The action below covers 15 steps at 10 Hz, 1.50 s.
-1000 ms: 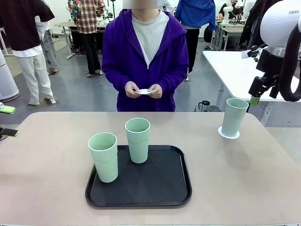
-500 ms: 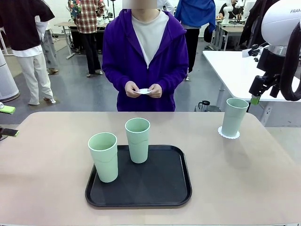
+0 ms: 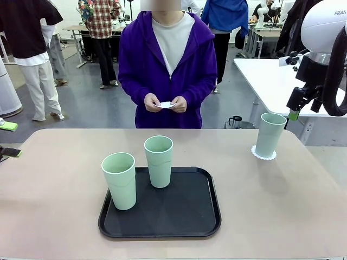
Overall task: Place coasters on the table and set cups on them.
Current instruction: Pick up one Reusable plastic cup and place it on a coaster set by the human, then take one Reusable plastic cup from the Flat Tray and place it on a coaster set by the human.
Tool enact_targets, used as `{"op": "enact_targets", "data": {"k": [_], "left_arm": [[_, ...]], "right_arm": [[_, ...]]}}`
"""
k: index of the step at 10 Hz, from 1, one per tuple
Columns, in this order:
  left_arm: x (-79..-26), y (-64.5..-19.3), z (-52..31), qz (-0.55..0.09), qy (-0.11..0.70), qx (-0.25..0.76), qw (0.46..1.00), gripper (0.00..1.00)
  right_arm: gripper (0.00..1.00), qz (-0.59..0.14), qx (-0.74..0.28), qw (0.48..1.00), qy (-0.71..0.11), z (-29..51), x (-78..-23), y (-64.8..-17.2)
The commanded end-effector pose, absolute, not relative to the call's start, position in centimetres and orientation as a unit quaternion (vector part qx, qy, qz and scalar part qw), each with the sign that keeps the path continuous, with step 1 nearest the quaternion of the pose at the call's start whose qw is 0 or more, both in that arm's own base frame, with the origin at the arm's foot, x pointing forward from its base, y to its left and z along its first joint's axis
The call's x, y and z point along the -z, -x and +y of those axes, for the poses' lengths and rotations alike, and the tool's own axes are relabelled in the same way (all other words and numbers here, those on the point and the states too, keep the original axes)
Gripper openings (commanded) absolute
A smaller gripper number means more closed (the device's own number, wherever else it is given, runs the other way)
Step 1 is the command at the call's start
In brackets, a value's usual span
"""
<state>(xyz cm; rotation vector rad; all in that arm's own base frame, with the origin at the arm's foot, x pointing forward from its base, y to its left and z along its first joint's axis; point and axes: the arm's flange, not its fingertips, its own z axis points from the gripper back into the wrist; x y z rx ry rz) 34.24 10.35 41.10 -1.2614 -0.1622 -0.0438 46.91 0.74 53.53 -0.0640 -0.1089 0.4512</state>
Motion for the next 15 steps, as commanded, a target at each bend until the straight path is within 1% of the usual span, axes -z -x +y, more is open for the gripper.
{"op": "enact_targets", "data": {"k": [1, 8, 9, 11, 13, 15], "left_arm": [[-41.3, -34.3, 10.3, -0.084, 0.595, 0.025, 0.799, 1.0], [-41.3, -34.3, 10.3, -0.084, 0.595, 0.025, 0.799, 1.0], [-41.3, -34.3, 10.3, -0.084, 0.595, 0.025, 0.799, 1.0], [-41.3, -34.3, 10.3, -0.084, 0.595, 0.025, 0.799, 1.0], [-41.3, -34.3, 10.3, -0.084, 0.595, 0.025, 0.799, 1.0], [-41.3, -34.3, 10.3, -0.084, 0.595, 0.025, 0.799, 1.0]], "right_arm": [[1.0, -0.058, -0.224, 0.972, 0.045, 0.7, -53.3, -46.8], [1.0, -0.058, -0.224, 0.972, 0.045, 0.7, -53.3, -46.8], [1.0, -0.054, -0.223, 0.973, 0.032, 0.7, -53.5, -46.9], [1.0, -0.044, -0.136, 0.99, 0.007, -2.4, -52.2, -42.7], [1.0, -0.056, -0.106, 0.993, -0.021, -4.4, -50.1, -39.3], [1.0, -0.059, -0.093, 0.993, -0.051, -6.1, -47.6, -37.9]]}}
